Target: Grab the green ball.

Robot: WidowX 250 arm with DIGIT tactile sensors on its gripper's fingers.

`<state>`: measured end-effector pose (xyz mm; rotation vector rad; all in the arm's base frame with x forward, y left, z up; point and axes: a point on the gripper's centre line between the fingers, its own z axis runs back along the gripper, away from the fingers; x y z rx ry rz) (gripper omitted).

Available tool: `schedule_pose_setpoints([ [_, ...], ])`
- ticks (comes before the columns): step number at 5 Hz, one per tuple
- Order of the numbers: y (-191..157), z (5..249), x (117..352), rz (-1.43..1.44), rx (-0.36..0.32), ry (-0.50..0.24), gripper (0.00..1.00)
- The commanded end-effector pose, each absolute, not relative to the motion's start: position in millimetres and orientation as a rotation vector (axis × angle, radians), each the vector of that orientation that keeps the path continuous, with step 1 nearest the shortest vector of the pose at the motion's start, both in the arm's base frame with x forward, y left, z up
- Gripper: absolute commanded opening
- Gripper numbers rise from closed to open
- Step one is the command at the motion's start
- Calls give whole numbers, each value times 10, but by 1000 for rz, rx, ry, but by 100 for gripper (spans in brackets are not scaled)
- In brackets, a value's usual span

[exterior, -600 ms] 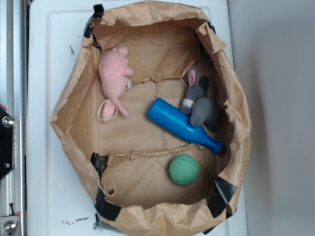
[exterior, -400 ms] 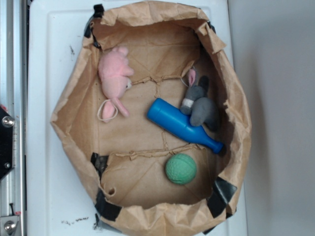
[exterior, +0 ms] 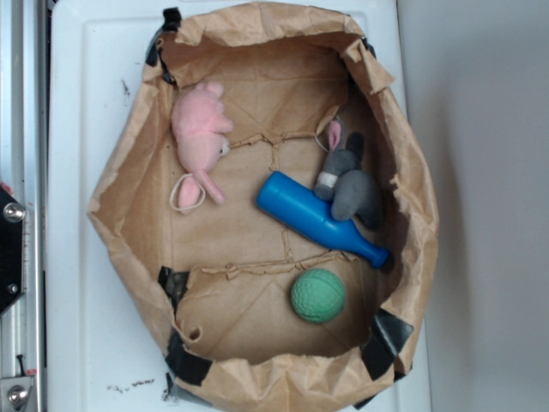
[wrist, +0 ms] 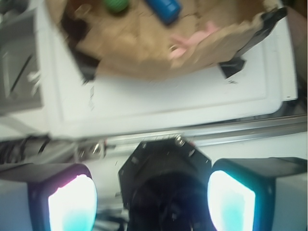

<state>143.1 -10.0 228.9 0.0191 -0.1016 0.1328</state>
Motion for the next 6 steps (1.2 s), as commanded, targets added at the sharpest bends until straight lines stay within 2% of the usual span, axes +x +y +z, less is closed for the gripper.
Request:
schedule_pose_setpoints([
  [1,201,2303,2115,296,29,-192,100],
  [2,343,2254,2364,373,23,-300,100],
  [3,475,2252,2558,442,-36,-417,100],
  [6,475,2252,2558,442,-36,-417,100],
])
